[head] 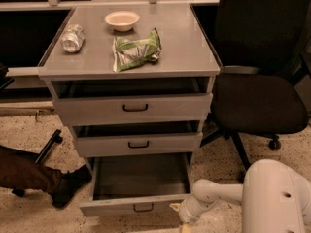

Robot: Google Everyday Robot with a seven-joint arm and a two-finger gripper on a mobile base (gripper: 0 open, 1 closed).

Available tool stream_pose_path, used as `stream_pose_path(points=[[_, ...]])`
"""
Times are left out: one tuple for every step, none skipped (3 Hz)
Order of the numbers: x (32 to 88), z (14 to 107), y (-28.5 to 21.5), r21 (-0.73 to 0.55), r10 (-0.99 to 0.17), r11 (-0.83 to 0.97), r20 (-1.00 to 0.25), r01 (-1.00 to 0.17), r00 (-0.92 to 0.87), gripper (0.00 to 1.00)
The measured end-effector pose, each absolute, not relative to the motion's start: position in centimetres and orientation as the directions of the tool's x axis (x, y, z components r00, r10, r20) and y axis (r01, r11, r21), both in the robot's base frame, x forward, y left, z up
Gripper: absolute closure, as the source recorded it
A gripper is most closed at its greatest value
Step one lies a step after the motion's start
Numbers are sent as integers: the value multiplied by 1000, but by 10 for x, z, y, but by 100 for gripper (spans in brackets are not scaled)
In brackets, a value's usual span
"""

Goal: Close bottom drawer

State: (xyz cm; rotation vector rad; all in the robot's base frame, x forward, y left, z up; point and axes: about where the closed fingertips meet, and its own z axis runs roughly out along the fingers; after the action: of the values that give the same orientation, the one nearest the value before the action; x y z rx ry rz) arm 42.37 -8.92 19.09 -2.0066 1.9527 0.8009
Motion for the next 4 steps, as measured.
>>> stream_pose_path(points=[[418, 162, -88, 263, -840, -100, -539, -960, -60, 0], [416, 112, -74, 326, -830, -151, -555, -933, -60, 0], [452, 79, -41, 271, -813, -207, -583, -940, 11, 0], [524, 83, -22, 120, -817, -179, -572, -976, 80, 0]])
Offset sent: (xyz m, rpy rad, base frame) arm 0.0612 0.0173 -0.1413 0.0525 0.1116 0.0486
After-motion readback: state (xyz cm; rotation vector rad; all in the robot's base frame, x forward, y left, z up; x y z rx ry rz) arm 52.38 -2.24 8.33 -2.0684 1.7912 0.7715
